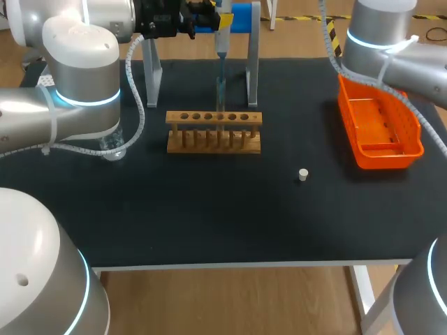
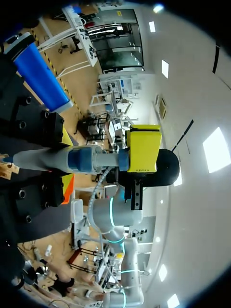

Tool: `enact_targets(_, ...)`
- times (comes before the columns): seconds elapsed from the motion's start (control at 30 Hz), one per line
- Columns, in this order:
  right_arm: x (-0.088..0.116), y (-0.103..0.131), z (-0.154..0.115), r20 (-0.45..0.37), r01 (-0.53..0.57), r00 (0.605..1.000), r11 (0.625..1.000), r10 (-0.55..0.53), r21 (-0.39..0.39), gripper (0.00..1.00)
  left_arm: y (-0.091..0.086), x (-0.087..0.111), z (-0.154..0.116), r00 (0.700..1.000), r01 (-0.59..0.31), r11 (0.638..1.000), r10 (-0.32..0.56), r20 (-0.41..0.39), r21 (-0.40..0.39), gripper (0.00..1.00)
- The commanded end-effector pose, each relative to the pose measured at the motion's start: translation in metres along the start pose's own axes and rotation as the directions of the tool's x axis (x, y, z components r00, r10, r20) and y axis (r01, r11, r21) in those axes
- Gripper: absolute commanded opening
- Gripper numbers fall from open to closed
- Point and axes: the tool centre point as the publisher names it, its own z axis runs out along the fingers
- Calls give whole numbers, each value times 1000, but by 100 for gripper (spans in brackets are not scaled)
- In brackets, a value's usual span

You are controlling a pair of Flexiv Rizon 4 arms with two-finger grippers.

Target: Invert the test tube, pick up the pipette, mount the tip to pipette, aspirate from beaker and dispense into the tube, eject the tip, return the pipette, and cap with the stopper.

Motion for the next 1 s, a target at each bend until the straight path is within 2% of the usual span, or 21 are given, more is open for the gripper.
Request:
enact_targets(0.03,-5,0,-1,-6,-7,1000,1000,7,9,0,0,0,0,1000,0,1000,0,2,1,0)
enact_targets(0.53,-4,-6,0,-6,-13,1000,999,13,44,0,0,0,0,1000,0,1000,0,2,1,0)
enact_targets(1.0,8,-28,0,-8,-50,999,997,51,64,0,0,0,0,1000,0,1000,0,2,1,0)
